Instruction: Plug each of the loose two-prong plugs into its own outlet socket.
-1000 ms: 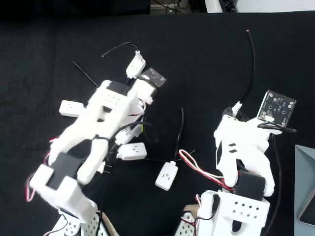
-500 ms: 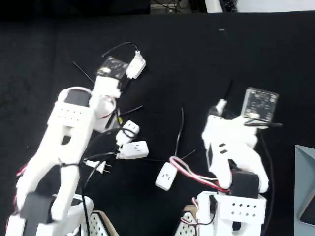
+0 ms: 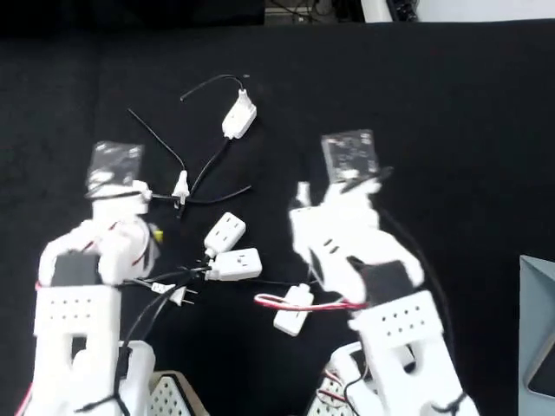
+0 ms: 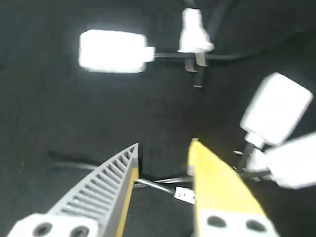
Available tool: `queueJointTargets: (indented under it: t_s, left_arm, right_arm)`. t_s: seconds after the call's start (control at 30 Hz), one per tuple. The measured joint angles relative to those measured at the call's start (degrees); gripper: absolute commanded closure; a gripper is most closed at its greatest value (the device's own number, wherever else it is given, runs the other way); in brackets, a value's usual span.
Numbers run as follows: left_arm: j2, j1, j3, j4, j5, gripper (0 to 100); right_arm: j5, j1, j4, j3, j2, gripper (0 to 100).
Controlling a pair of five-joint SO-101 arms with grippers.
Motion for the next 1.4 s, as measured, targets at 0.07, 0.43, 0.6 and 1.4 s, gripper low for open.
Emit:
queueJointTargets:
  t_s: [0.07,0.43,0.6,1.4]
  left_arm:
    - [-4.13,-2.55,3.43,-1.23,2.73,77]
    - [-16.97,-10.81,13.01,-2.81,6.42,77]
    - [-18.2,-12.31,15.65,-6.07,6.42,77]
    - [-17.67,0.79,16.18,-6.77,4.66,68]
  right_arm:
    - [0.0,-2.64,-3.08,0.0,1.76,98.6]
    - [5.89,-12.48,-23.82,6.07,10.55,98.6]
    - [7.3,-15.47,-34.64,10.55,14.77,98.6]
    - [7.47,-5.1,-56.62,18.11,21.36,98.6]
